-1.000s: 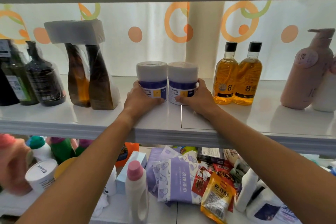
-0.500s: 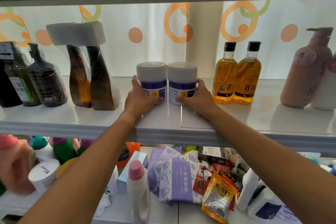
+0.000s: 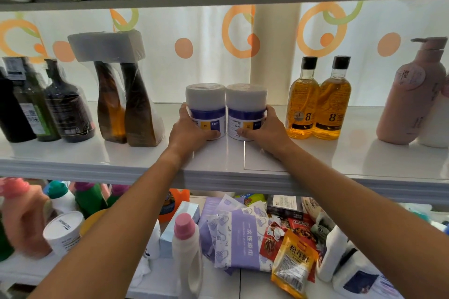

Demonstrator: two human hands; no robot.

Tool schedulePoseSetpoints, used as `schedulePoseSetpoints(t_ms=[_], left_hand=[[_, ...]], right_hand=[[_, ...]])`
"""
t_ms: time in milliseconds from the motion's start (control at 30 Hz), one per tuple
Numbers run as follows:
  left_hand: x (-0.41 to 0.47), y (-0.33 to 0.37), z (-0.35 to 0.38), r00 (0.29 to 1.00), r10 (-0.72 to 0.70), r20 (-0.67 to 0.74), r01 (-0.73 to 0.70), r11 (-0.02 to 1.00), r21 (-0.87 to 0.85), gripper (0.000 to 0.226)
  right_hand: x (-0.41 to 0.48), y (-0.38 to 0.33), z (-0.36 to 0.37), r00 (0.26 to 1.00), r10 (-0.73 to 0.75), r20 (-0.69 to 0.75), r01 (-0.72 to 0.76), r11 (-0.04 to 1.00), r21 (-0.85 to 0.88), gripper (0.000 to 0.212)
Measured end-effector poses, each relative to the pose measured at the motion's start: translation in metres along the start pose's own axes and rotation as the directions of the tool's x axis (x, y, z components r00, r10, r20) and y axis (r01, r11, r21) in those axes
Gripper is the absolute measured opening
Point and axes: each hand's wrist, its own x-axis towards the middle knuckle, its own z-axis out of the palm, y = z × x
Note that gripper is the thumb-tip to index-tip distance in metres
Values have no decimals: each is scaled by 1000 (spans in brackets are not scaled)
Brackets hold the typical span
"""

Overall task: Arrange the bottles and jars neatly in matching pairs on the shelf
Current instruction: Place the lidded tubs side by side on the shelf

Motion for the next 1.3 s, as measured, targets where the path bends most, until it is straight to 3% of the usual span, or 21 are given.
schedulePoseSetpoints(t_ms=[933,1300], left_hand=[[-1,4,3,1000,-6,-14,6,1000,29,87],[-3,5,2,1000,-11,-1,11,999,44,86]], right_hand=[[8,6,8,997,-40,-65,34,996,-85,87],[4,3,5,997,-71,-22,70,997,-14,89]])
